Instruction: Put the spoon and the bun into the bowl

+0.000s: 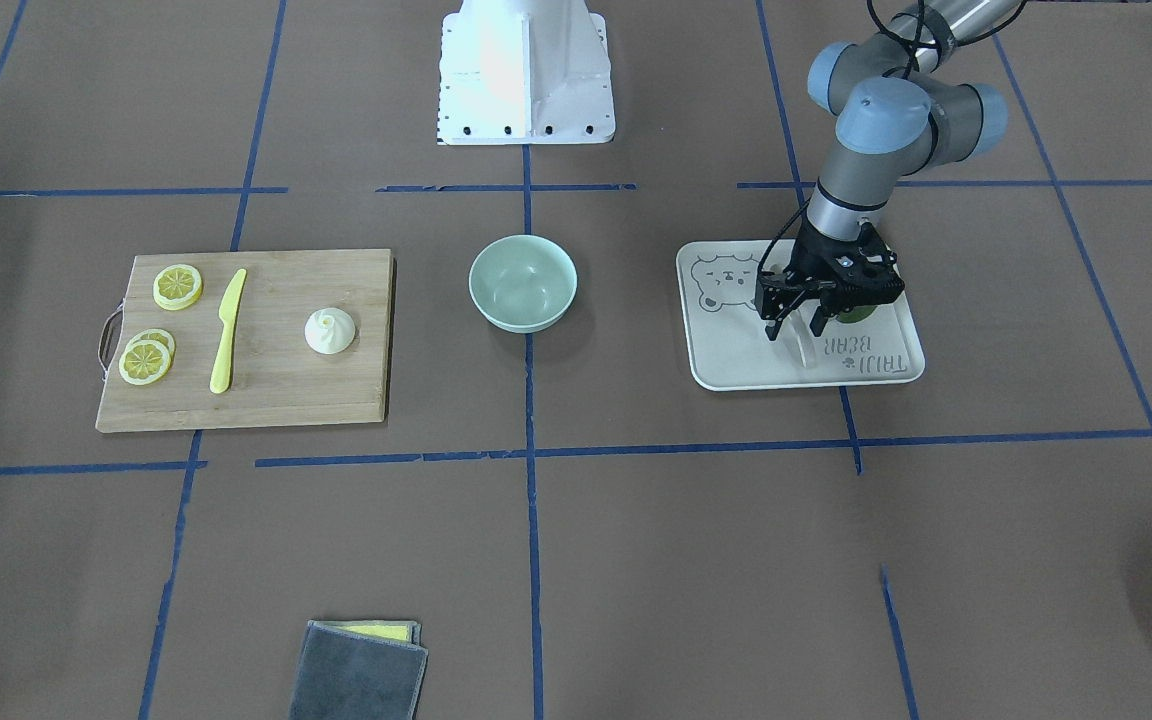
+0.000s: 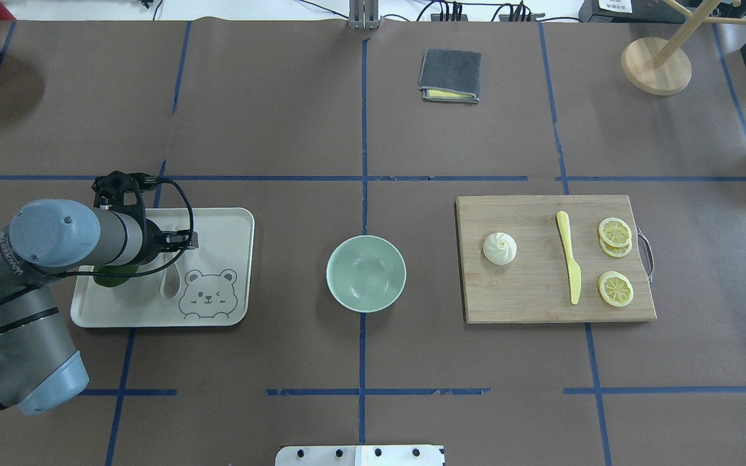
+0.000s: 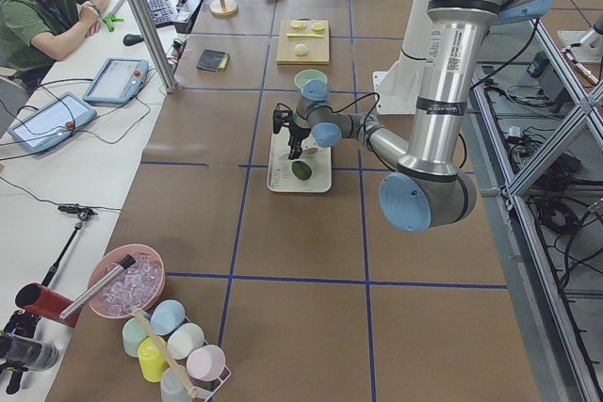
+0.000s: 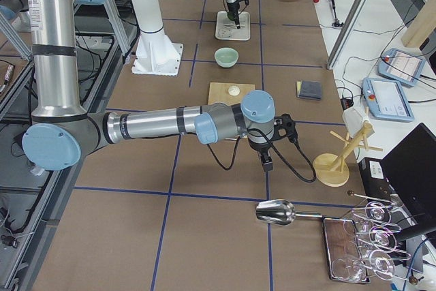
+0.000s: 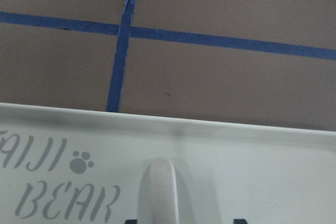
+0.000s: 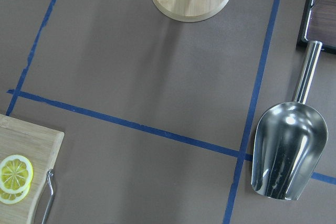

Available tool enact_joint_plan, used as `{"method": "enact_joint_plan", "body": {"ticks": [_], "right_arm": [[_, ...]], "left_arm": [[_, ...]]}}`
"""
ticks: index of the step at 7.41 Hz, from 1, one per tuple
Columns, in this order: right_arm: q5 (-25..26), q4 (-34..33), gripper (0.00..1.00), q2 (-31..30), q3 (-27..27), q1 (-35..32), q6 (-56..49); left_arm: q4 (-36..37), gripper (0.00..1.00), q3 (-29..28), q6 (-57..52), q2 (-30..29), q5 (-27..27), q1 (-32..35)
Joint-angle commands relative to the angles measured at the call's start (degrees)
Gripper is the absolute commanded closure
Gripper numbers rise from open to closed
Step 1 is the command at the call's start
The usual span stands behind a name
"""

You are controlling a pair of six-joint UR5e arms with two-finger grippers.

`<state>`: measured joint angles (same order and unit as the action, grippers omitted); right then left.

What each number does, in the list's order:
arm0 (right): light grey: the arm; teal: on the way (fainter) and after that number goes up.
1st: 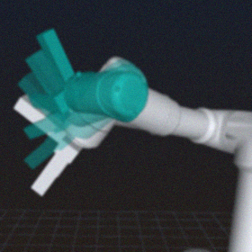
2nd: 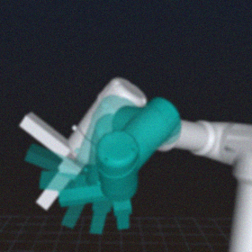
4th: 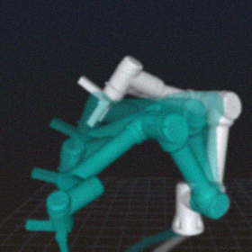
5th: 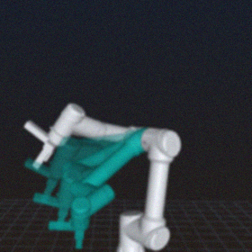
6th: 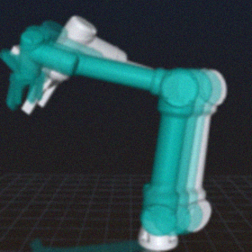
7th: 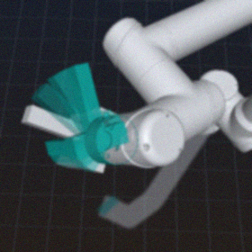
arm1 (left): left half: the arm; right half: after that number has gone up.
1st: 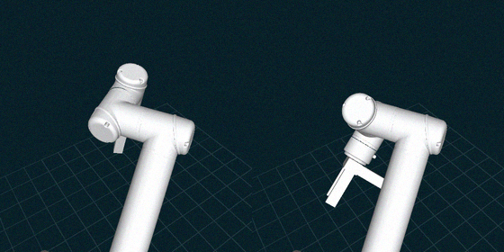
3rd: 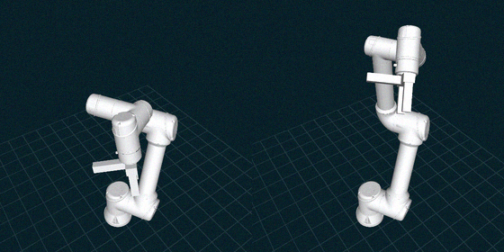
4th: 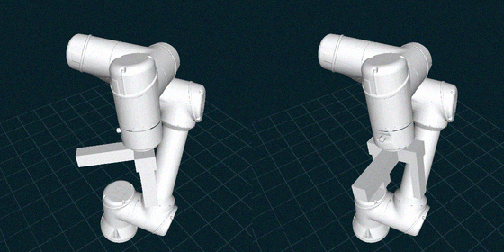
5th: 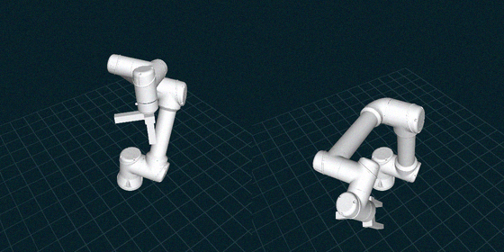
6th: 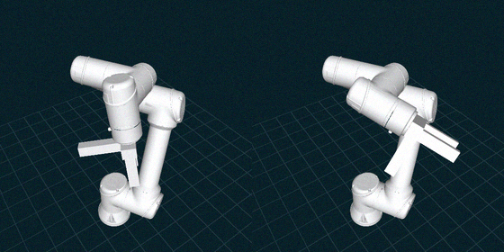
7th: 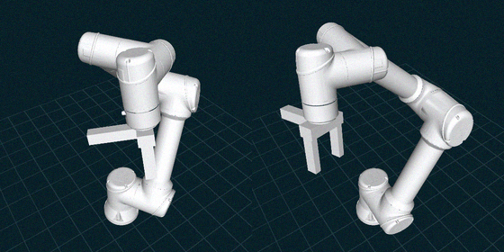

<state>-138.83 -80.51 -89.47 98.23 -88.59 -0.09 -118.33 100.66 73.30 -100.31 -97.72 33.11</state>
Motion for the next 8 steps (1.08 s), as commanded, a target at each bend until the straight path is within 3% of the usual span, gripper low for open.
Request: {"method": "enact_joint_plan", "body": {"ticks": [1,3,7,8], "right_arm": [[-0.03,0.00,0.00,0.00,-0.05,0.00,0.00],[-0.12,0.09,0.00,0.26,0.03,0.00,1.22],[-0.12,0.00,0.00,0.35,0.04,0.00,1.32],[-0.12,0.00,0.00,0.35,0.04,0.00,1.41]], "left_arm": [[0.03,0.60,-0.20,0.00,0.02,0.51,-0.07],[0.03,1.00,-0.12,0.00,0.11,0.51,-0.07],[0.12,1.00,3.99,0.70,-0.41,0.16,0.28],[0.12,1.00,3.84,6.27,-1.98,0.16,0.20]]}}
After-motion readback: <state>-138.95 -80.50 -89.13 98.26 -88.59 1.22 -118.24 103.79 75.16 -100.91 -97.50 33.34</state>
